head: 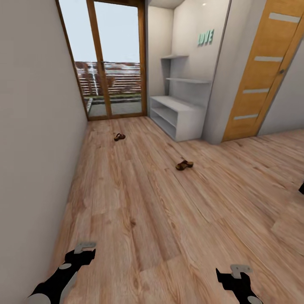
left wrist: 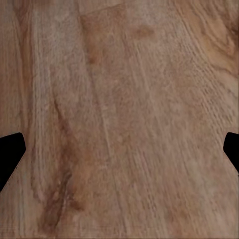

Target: Pick up the two gym shoes and the two sandals from the corridor floor and place them onto the hallstand (shoe rack) in the corridor, making sure they are on the rack and not on the floor. Arrange them so the two gym shoes are next to each other and the two sandals are next to each other.

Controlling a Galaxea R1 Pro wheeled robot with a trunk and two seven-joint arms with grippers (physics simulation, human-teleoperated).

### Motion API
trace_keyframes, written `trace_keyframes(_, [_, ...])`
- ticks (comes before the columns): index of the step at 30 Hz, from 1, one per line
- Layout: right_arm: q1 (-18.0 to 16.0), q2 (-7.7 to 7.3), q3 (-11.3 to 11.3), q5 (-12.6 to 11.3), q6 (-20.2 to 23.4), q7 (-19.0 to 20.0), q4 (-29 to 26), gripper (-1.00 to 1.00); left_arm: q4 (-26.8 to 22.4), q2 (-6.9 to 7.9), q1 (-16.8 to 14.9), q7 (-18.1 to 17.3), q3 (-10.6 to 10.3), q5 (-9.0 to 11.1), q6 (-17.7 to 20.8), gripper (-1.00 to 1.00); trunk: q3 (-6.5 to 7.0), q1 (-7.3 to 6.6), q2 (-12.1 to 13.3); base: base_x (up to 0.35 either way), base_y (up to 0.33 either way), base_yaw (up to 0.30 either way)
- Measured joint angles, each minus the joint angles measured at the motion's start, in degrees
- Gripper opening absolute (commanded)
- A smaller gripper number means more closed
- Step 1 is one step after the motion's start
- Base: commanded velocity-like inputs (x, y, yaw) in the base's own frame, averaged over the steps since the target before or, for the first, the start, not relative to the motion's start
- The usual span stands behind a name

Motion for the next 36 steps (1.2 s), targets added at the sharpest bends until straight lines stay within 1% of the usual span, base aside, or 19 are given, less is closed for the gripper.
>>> trace_keyframes(36, [0.0,0.0,0.0,0.0,0.0,-0.1,0.0,1.0,0.1,0.0,0.0,0.0,0.0,0.0,0.0,1.0,0.0,0.0,0.0,0.34,0.0,0.0])
